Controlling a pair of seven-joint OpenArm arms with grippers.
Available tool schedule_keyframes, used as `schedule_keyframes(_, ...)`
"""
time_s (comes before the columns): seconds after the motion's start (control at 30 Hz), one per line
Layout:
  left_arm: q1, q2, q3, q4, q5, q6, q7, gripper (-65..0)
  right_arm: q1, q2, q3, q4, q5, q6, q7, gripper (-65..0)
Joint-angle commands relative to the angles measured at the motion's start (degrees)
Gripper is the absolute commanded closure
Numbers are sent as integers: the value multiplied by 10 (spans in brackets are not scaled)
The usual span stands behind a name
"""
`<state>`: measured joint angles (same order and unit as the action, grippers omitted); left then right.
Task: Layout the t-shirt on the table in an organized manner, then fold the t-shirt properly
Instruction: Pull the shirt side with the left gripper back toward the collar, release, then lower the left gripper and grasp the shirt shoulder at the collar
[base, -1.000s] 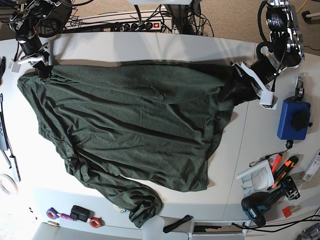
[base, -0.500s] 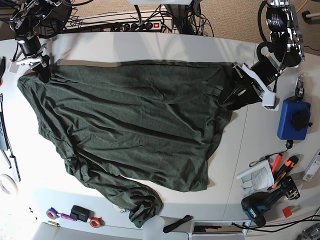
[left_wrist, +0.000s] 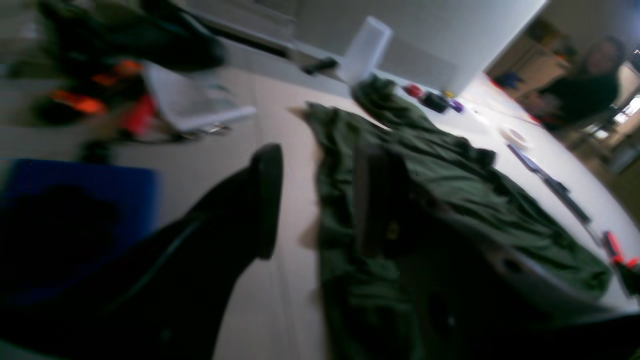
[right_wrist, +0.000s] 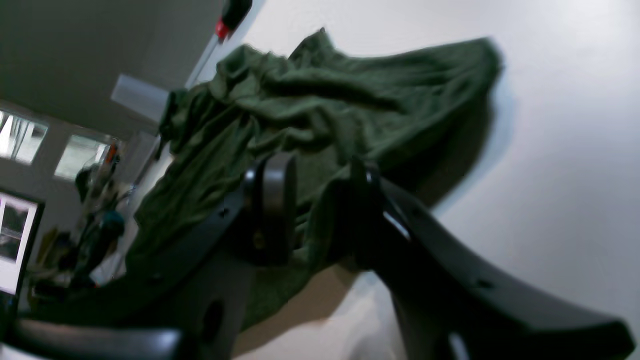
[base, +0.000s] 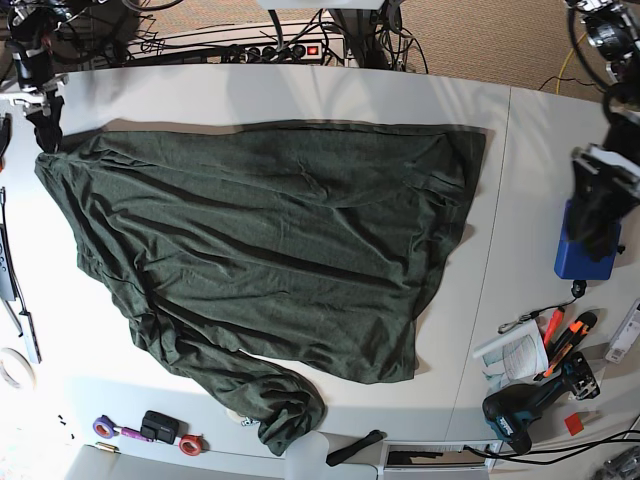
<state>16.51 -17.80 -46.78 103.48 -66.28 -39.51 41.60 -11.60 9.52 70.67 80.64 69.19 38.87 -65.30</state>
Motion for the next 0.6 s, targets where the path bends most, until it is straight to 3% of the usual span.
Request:
schedule_keyframes(0.0, -2, -16, -12, 10, -17, -5, -13, -249, -2, 11, 6, 10, 22, 11, 9, -189)
schedule_keyframes(0.1, -2, -27, -30, 10, -19, -5, -6, -249, -7, 11, 6, 10, 20, 11, 7, -194)
schedule_keyframes(0.23, 0, -33, -31, 10, -19, -5, 0, -249, -7, 11, 5, 10, 14, 11, 6, -323)
schedule_keyframes(0.43, 0, -33, -31, 10, -19, -5, 4, -249, -8, 12, 5, 10, 13, 6, 10, -336)
schedule_keyframes(0.57, 0, -34, -31, 10, -19, -5, 5, -249, -7, 19, -20, 10, -19, -106, 47, -367)
